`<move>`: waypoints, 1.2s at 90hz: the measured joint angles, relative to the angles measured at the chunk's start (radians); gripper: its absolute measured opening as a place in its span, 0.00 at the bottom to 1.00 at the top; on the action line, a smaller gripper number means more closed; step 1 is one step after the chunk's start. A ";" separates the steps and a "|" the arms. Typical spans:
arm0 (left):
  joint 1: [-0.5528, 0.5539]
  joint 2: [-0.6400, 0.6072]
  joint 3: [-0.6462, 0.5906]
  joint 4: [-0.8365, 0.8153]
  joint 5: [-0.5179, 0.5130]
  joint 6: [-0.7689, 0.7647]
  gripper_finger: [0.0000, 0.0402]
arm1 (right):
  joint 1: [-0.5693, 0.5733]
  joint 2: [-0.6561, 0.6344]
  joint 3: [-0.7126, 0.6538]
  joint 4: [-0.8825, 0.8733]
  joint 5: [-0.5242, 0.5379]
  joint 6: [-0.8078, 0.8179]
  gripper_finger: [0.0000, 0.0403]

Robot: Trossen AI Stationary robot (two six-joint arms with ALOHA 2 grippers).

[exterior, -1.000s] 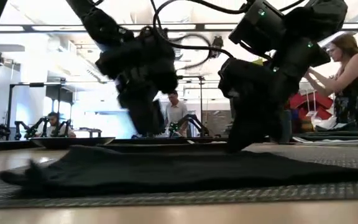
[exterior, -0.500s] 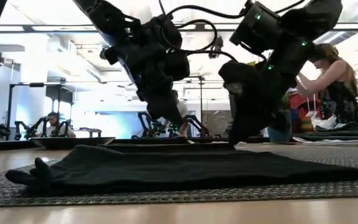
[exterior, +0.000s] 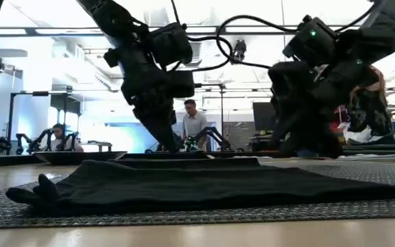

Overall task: Set table place
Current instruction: Fold the black napkin

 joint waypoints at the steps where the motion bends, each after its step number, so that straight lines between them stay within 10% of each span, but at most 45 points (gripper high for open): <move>1: 0.000 0.000 0.000 0.000 -0.002 0.001 0.00 | -0.001 0.000 0.000 -0.001 0.001 0.000 0.34; 108: 0.000 0.015 -0.094 0.096 -0.047 0.022 0.00 | -0.055 0.175 0.159 -0.044 -0.002 -0.010 0.29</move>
